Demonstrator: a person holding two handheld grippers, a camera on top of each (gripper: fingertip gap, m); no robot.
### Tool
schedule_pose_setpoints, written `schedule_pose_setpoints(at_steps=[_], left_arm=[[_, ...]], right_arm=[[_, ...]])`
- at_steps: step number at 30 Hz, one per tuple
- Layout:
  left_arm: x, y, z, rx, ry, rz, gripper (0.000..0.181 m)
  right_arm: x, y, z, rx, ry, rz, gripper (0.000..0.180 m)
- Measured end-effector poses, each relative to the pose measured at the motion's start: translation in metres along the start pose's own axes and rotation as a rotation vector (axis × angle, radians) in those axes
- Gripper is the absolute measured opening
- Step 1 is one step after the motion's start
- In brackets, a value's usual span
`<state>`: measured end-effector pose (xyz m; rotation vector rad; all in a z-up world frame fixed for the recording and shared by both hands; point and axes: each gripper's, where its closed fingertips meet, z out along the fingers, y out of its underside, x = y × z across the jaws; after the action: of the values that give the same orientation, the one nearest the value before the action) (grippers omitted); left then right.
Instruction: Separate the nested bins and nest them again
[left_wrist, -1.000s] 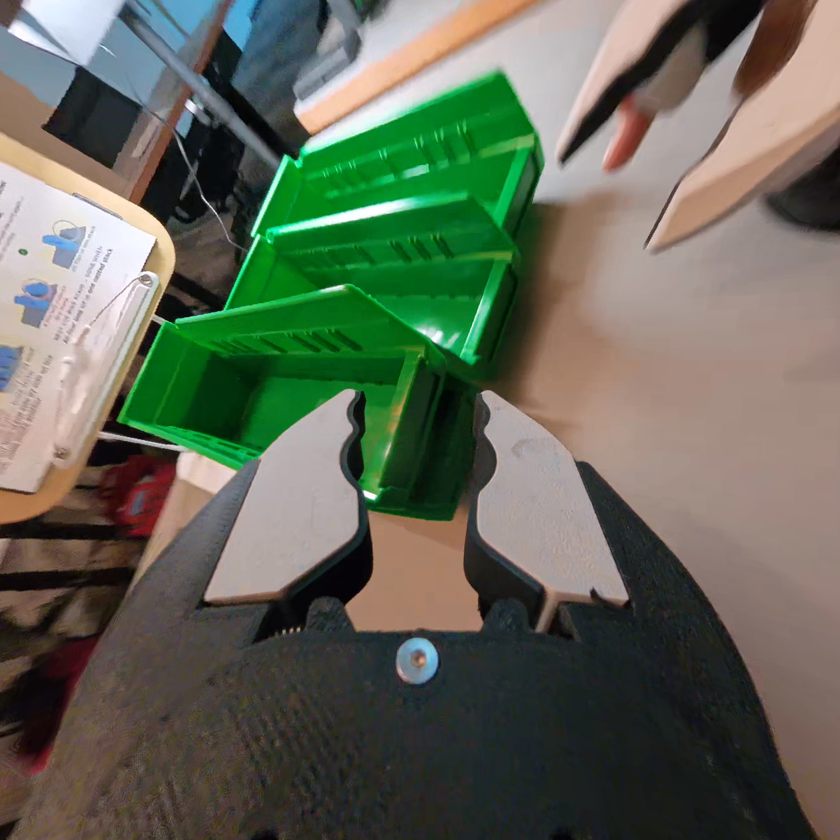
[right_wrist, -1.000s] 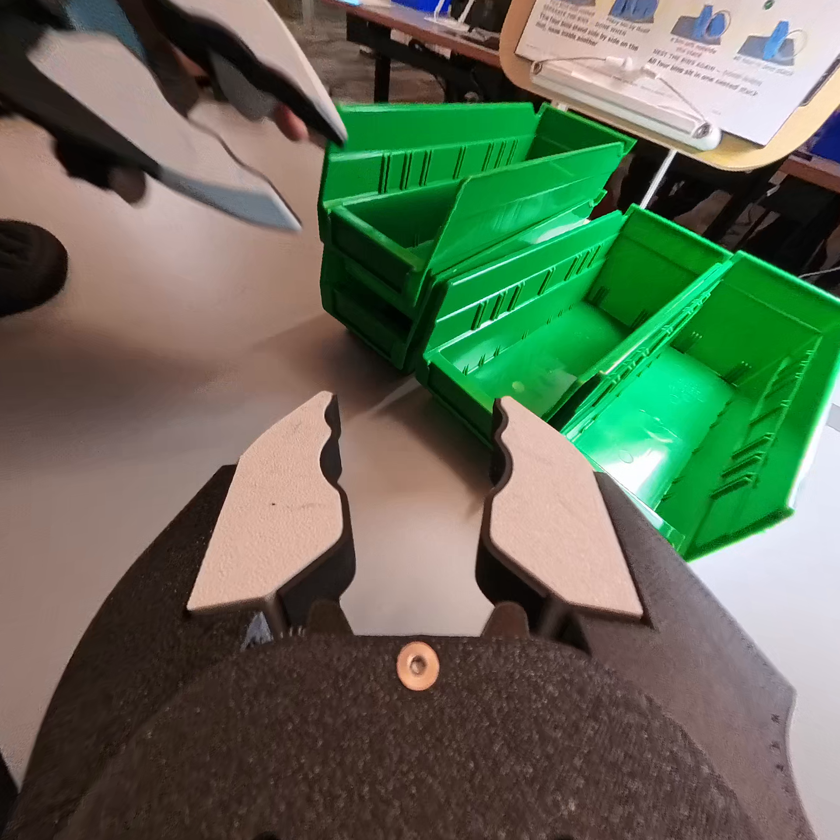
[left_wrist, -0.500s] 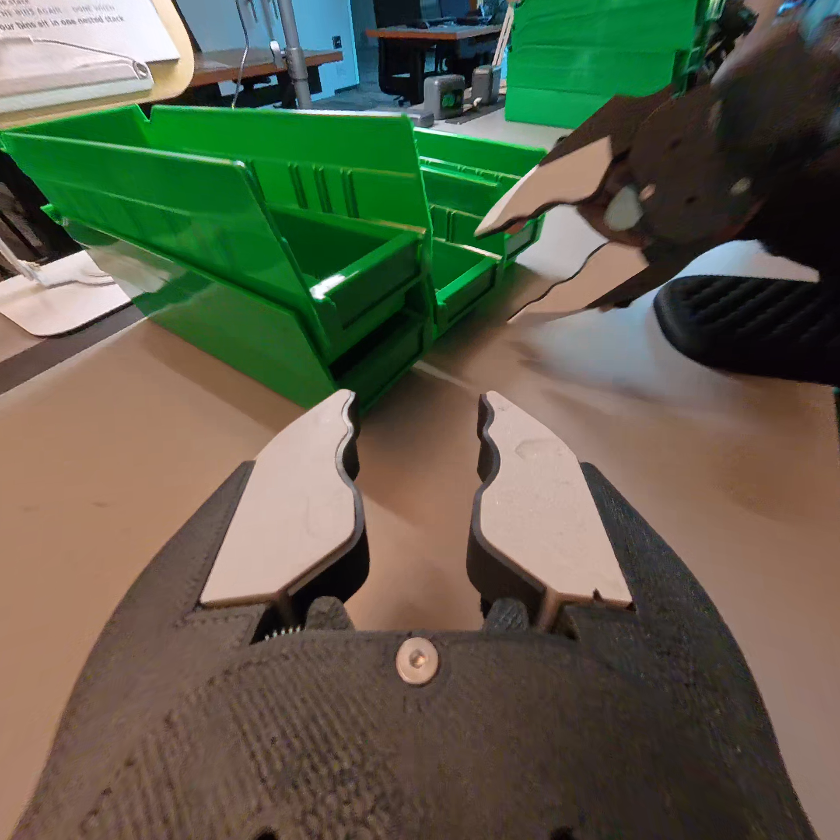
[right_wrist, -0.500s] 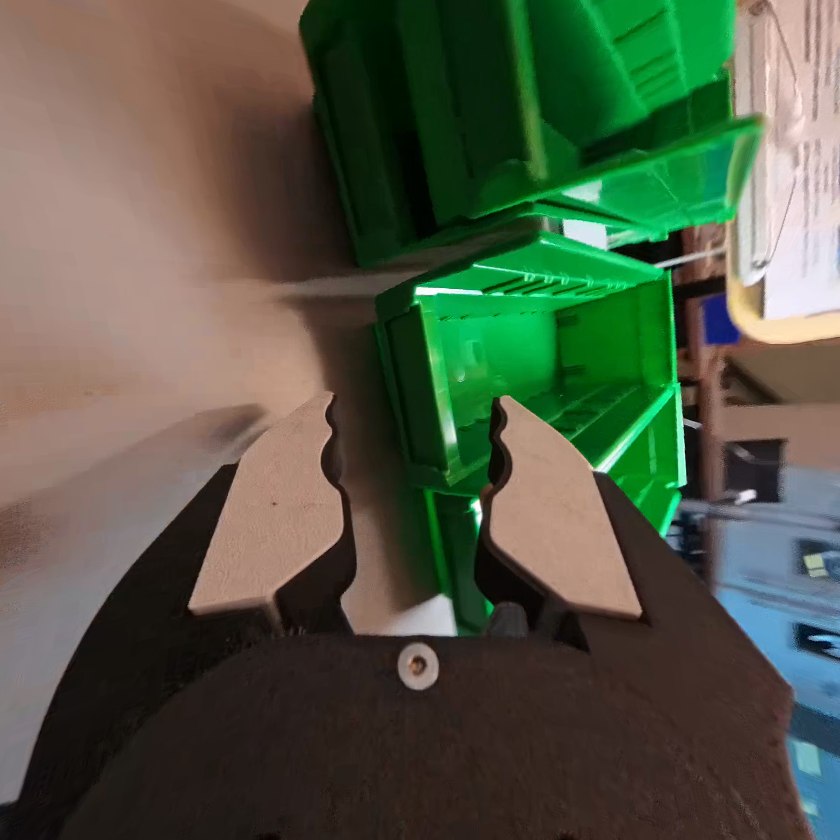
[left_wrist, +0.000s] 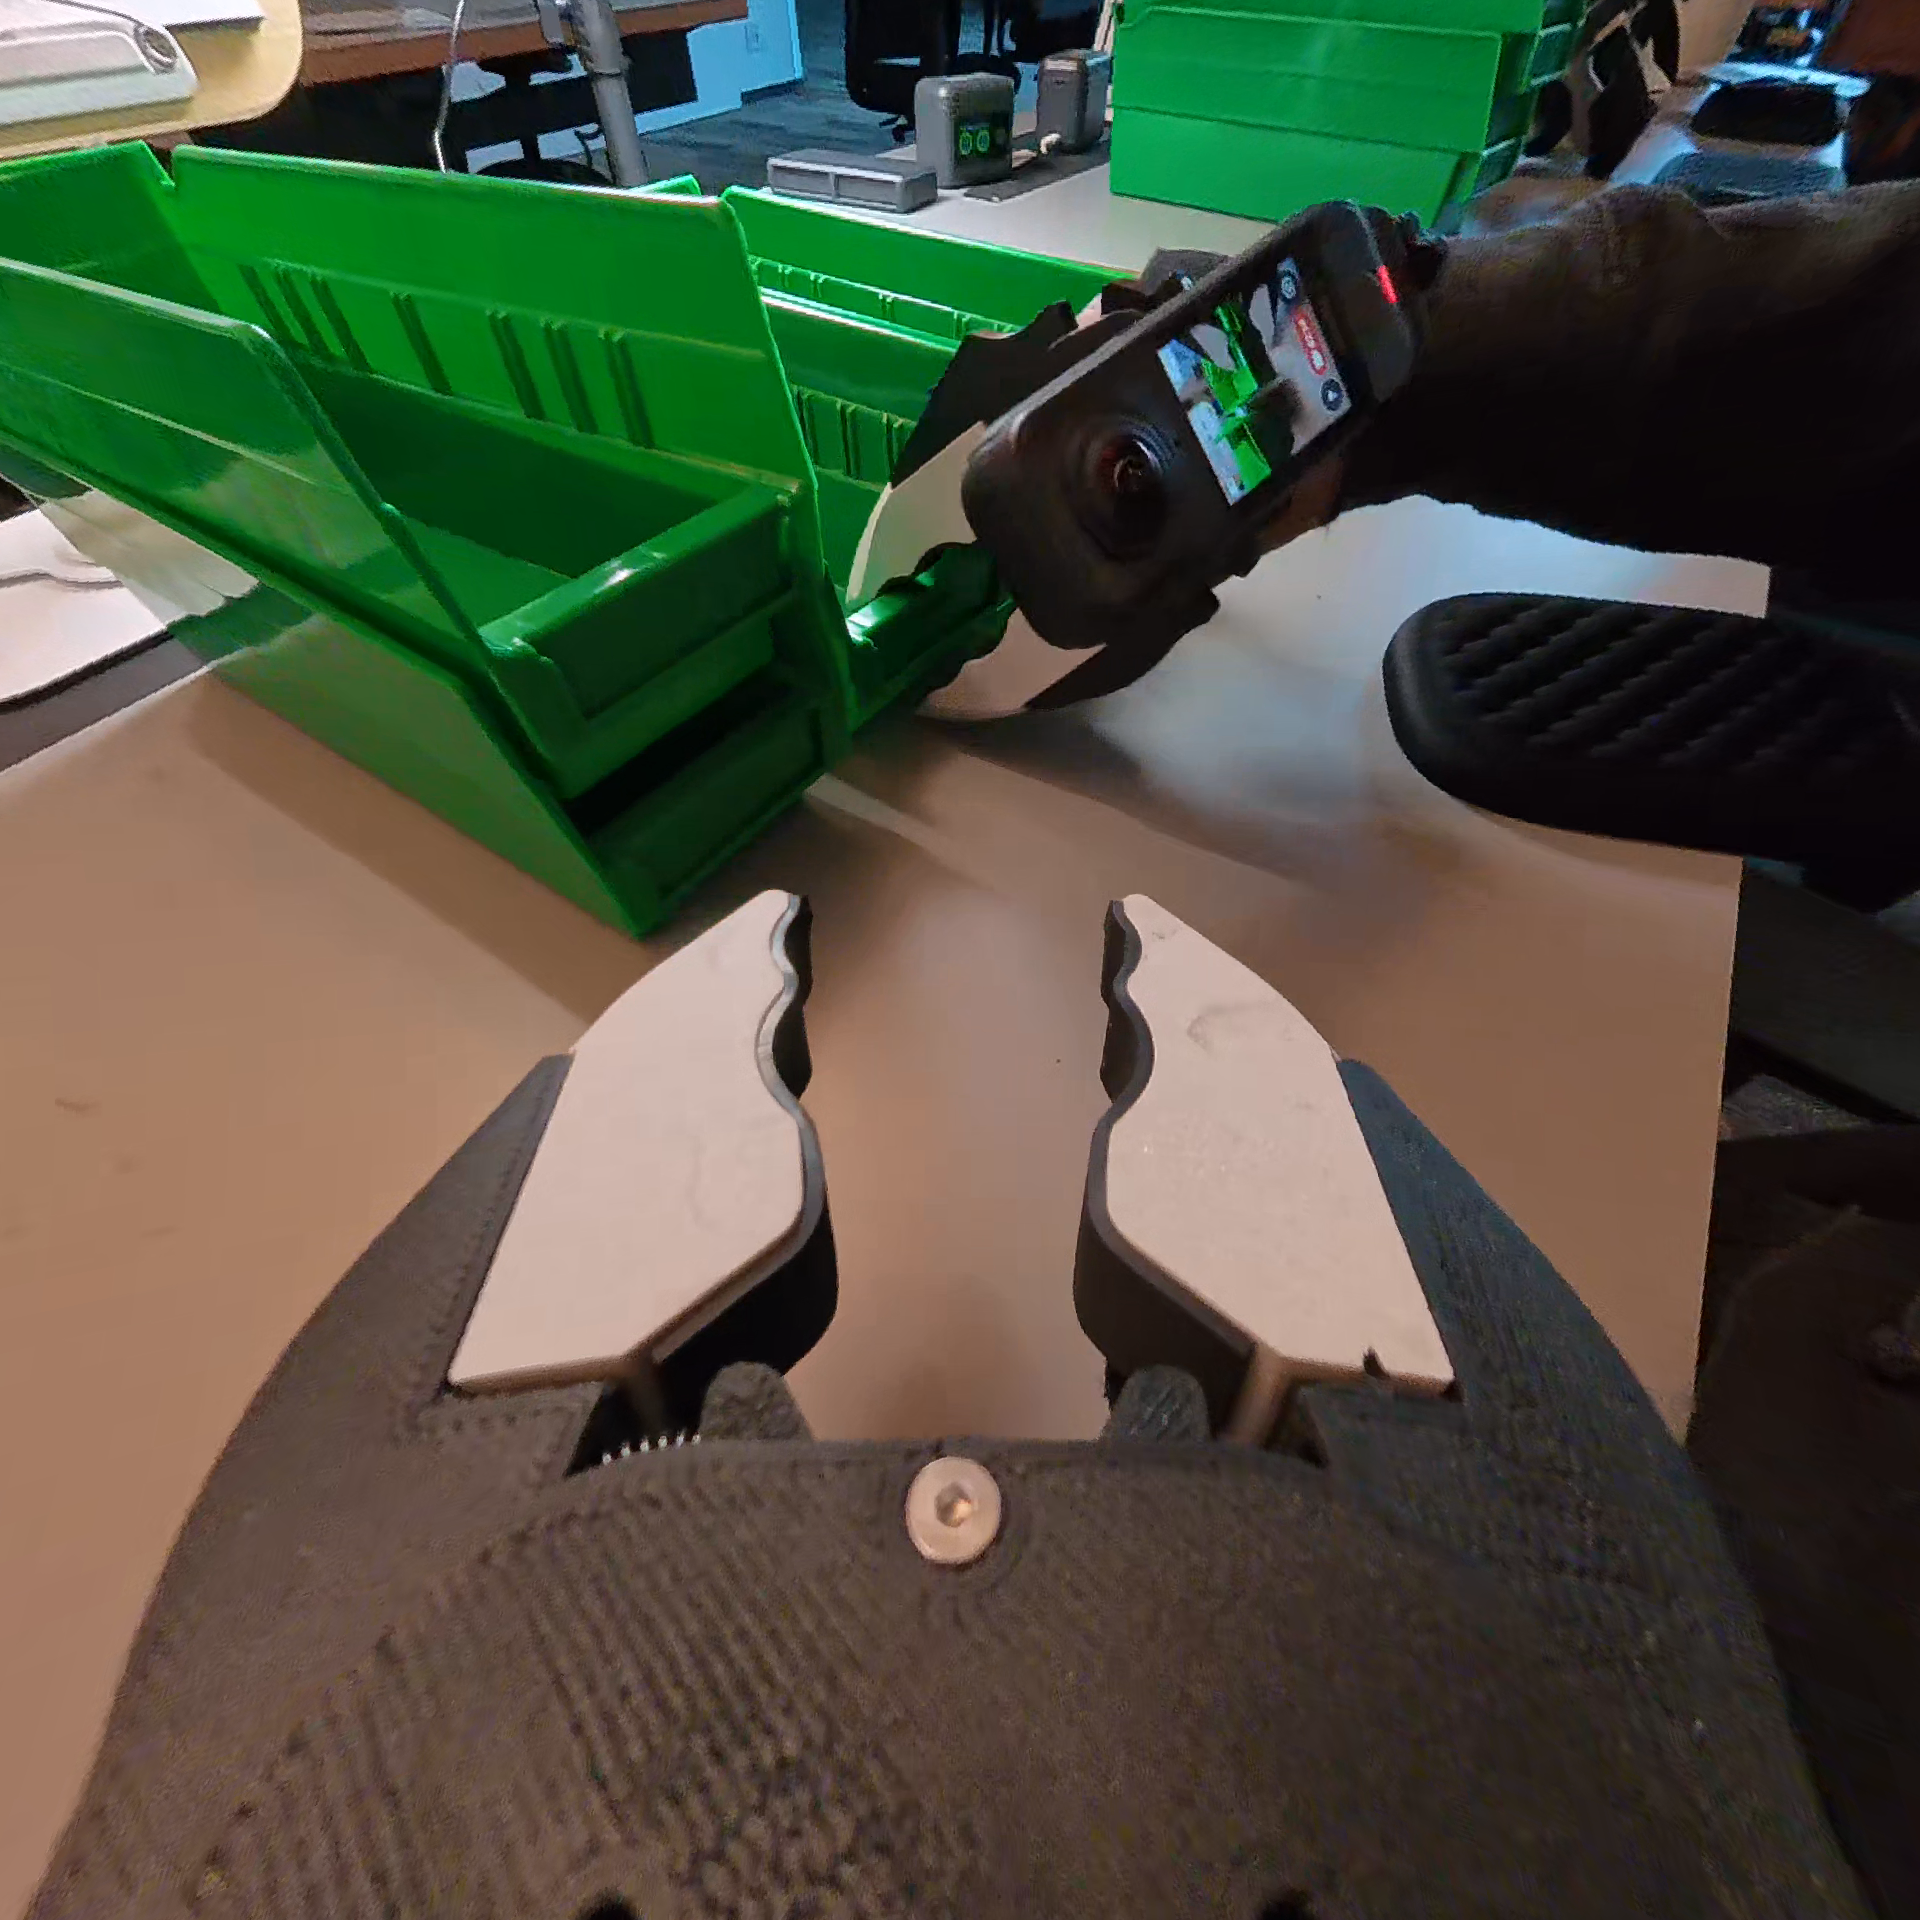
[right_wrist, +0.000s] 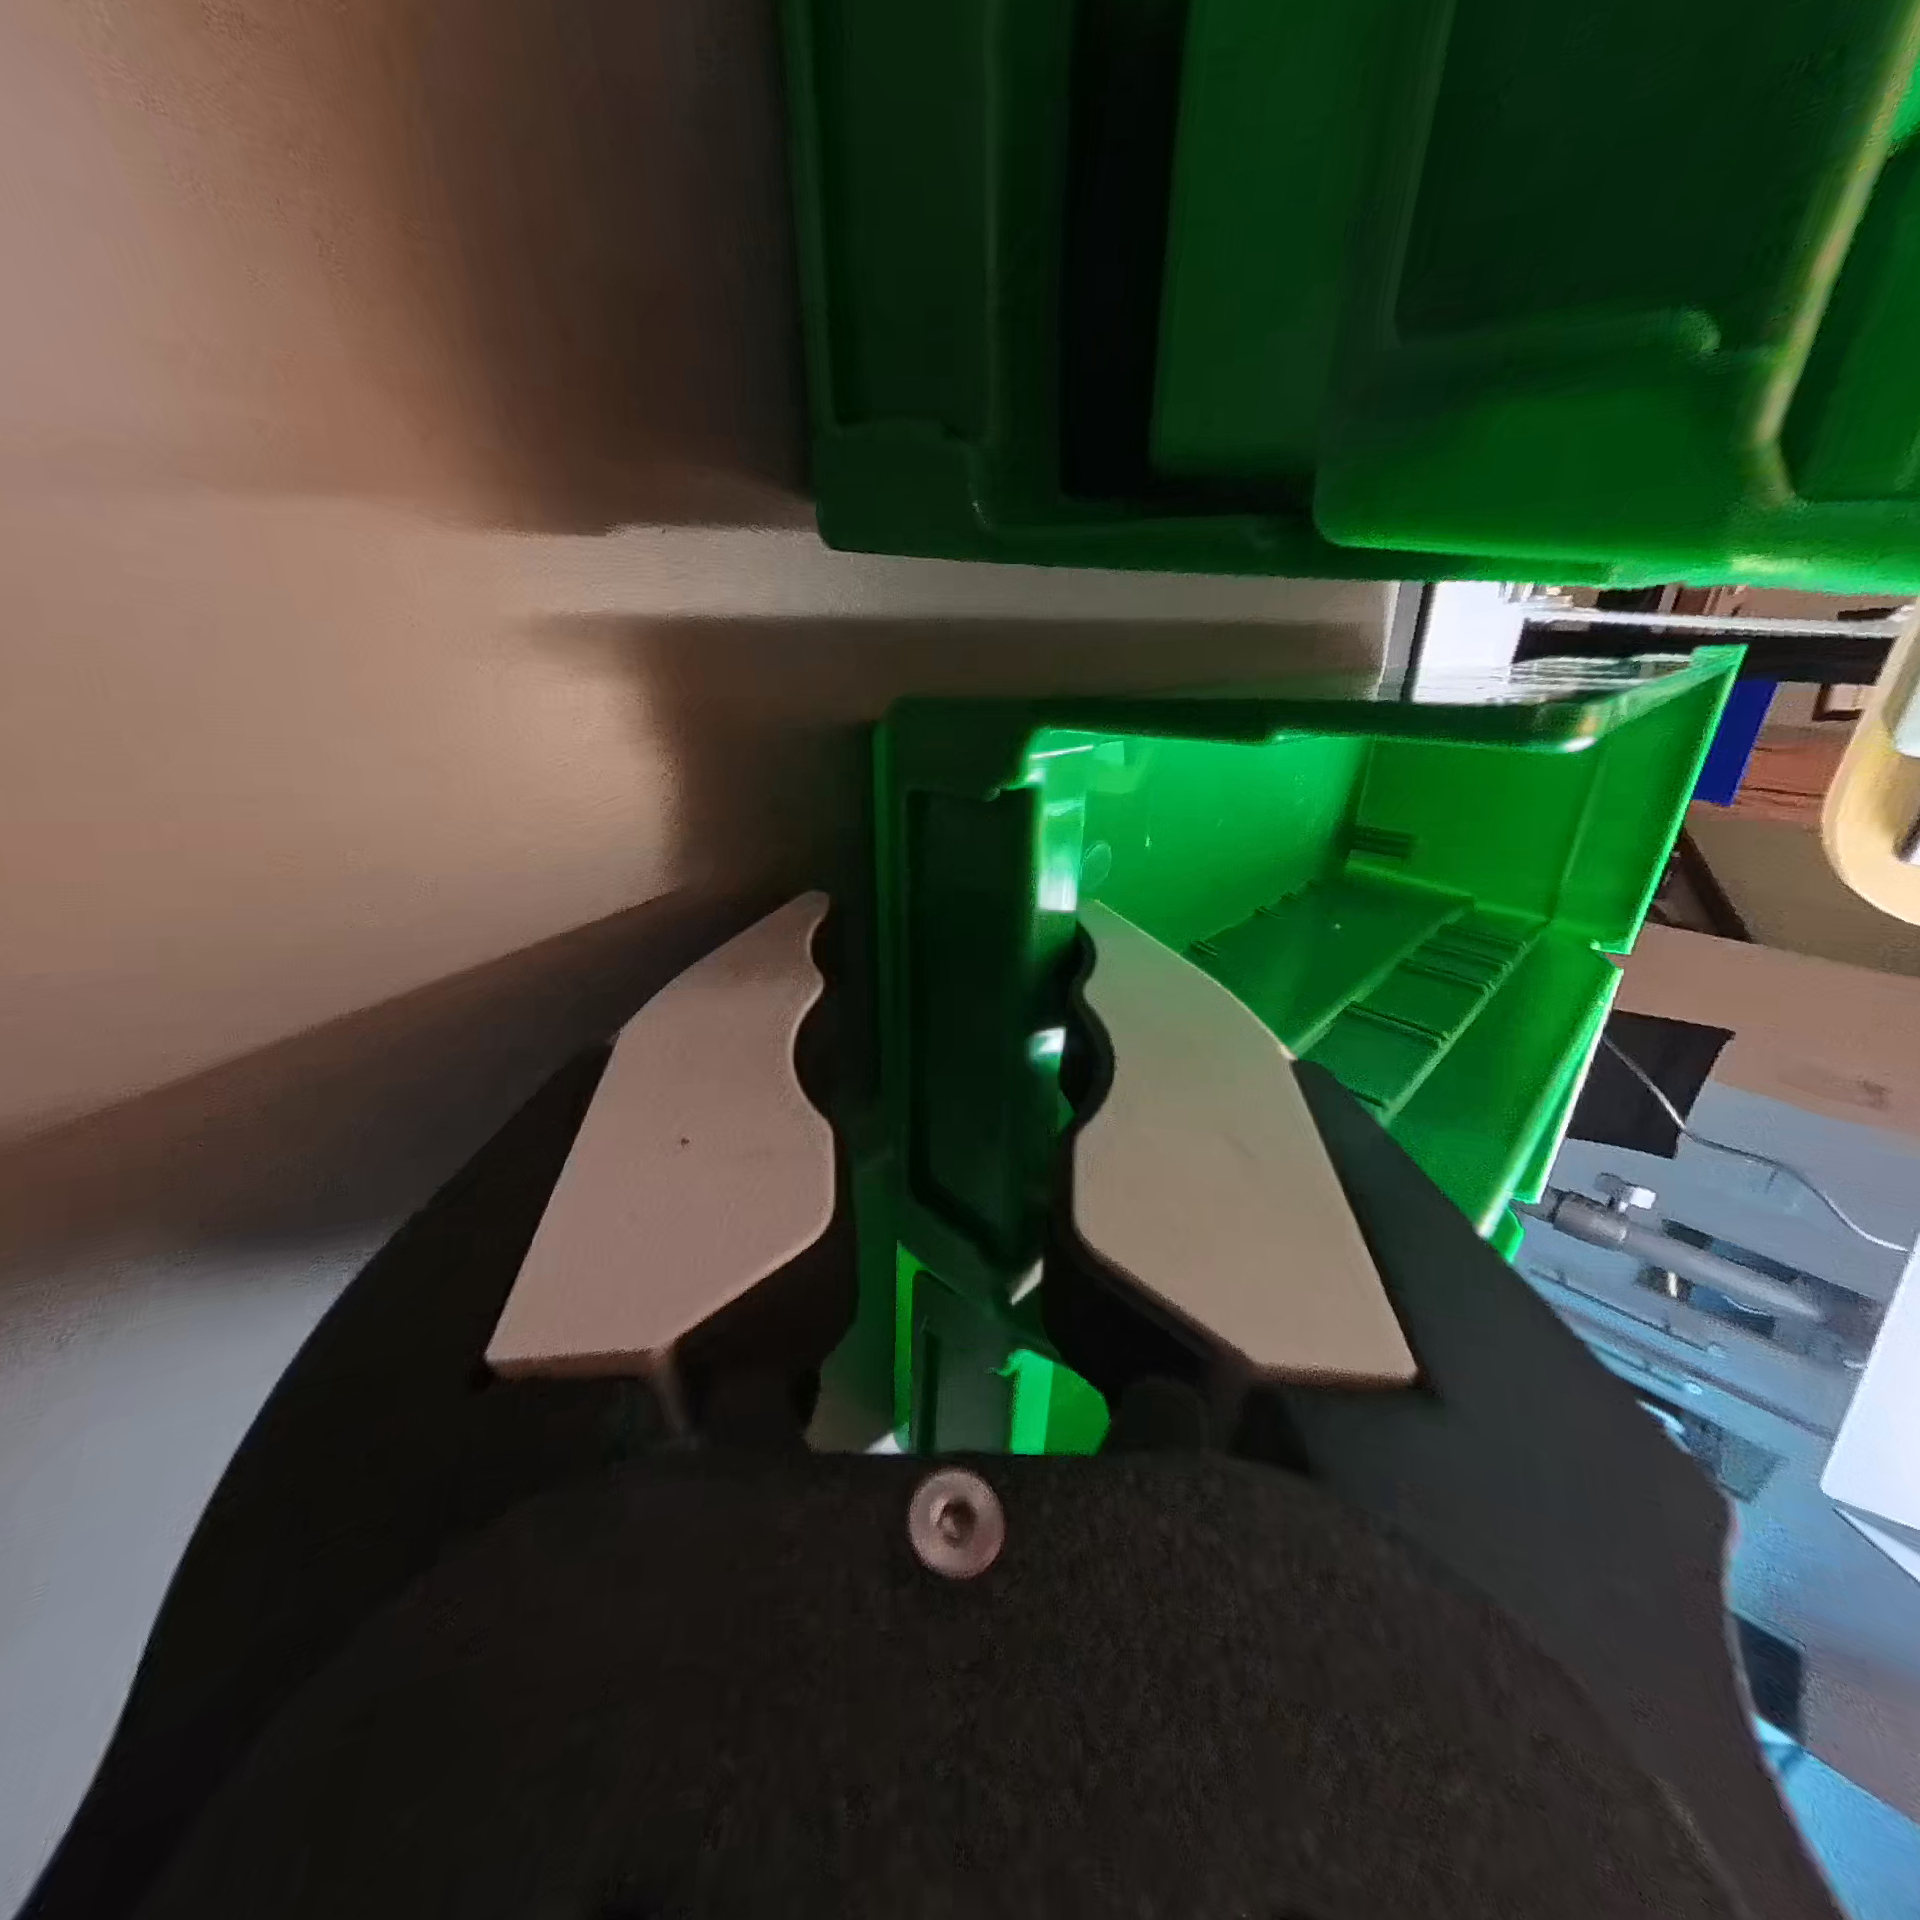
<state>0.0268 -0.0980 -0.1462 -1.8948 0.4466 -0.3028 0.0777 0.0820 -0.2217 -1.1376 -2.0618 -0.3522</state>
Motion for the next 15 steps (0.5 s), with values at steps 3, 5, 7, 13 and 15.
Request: schedule_pose_setpoints(at_steps=[3, 5, 7, 13, 15], left_arm=[[-0.001, 0.003, 0.002, -0.013, -0.008, 0.012, 0.054], [-0.001, 0.004, 0.002, -0.016, -0.015, 0.026, 0.053], [0.0, 0.005, 0.003, -0.021, -0.019, 0.042, 0.053], [0.002, 0.005, 0.004, -0.024, -0.027, 0.062, 0.052], [0.001, 0.006, 0.005, -0.029, -0.032, 0.069, 0.051]], right_arm=[[0.001, 0.001, -0.001, 0.004, -0.007, 0.009, 0.031], [-0.003, 0.001, -0.006, 0.011, -0.016, -0.009, 0.03], [-0.01, 0.001, -0.013, 0.013, -0.017, -0.033, 0.029], [-0.034, -0.002, -0.039, 0.045, -0.014, -0.052, 0.029], [-0.041, -0.001, -0.047, 0.055, -0.005, -0.063, 0.029]])
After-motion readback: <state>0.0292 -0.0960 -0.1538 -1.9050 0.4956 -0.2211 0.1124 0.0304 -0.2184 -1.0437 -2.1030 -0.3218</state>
